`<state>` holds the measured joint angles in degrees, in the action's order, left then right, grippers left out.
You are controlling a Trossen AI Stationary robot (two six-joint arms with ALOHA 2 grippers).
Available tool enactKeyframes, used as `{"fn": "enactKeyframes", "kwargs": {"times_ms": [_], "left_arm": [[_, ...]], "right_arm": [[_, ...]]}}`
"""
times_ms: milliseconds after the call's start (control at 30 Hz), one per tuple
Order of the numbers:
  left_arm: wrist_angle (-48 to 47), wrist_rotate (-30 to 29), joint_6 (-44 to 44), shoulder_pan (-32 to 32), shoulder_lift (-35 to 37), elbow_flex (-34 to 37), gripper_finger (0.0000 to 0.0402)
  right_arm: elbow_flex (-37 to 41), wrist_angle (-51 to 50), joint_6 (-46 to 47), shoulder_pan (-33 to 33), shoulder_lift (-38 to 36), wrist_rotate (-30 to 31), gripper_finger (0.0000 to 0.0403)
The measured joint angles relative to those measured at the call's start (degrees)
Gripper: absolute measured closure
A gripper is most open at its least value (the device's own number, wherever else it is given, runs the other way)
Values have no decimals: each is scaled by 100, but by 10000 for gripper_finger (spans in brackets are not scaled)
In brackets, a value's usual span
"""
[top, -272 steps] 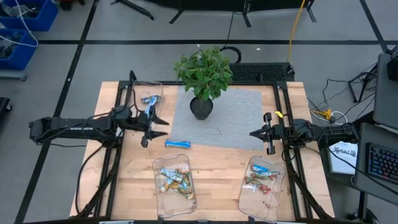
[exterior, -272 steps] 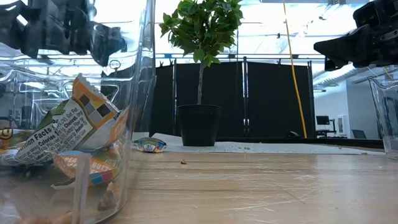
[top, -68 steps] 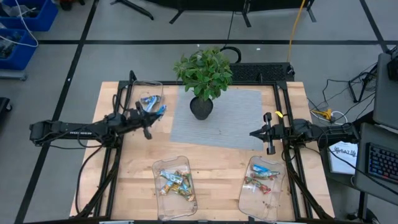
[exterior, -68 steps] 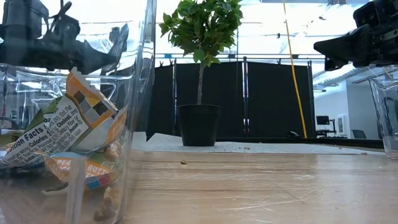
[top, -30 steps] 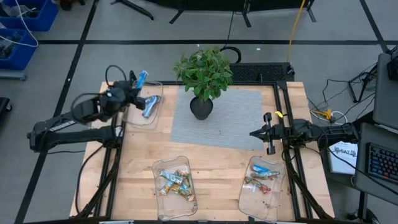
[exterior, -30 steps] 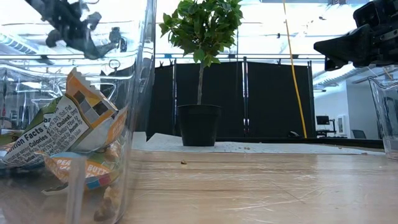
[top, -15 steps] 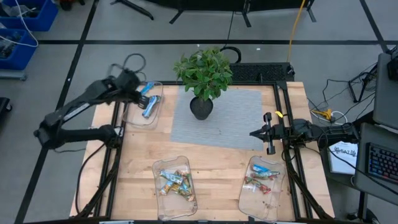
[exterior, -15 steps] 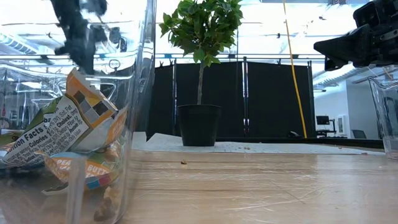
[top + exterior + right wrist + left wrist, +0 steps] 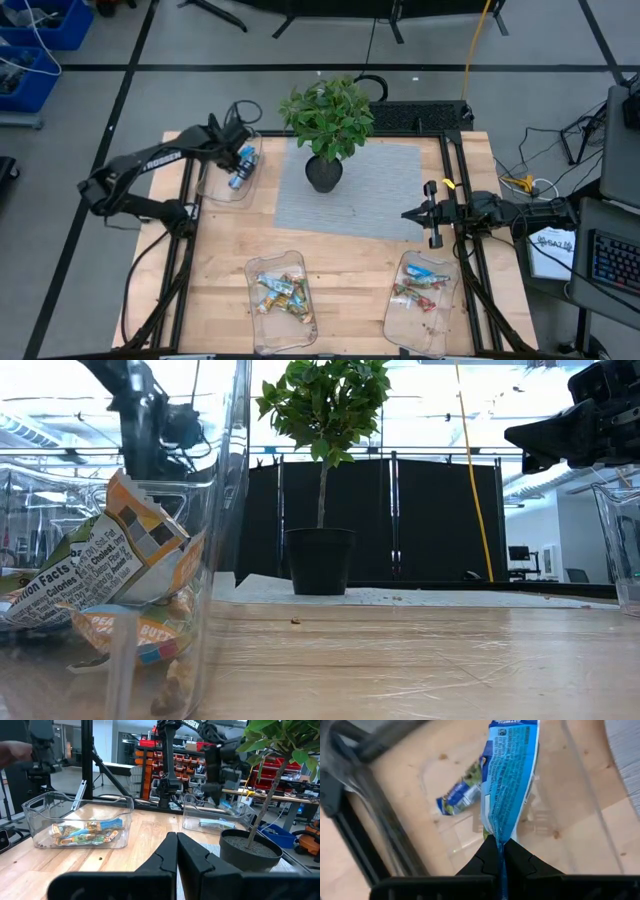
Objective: Pick and place Granola Bars by type
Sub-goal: Put the blue granola bar into the top transparent bin
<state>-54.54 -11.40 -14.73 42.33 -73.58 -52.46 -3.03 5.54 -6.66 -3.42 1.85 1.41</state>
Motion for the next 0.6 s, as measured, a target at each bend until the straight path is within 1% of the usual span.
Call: {"fn": "enactKeyframes", "kwargs": {"times_ms": [200, 333, 600], "left_arm": [[539, 0, -148, 2, 20, 740, 394], [863, 3, -189, 2, 20, 1070, 394], [1167, 120, -55, 2, 20, 1208, 394]], "right_arm": [[2, 0, 0, 0, 0, 0, 403], [0, 0, 0, 0, 0, 0, 403], [2, 0, 0, 0, 0, 0, 403]]}}
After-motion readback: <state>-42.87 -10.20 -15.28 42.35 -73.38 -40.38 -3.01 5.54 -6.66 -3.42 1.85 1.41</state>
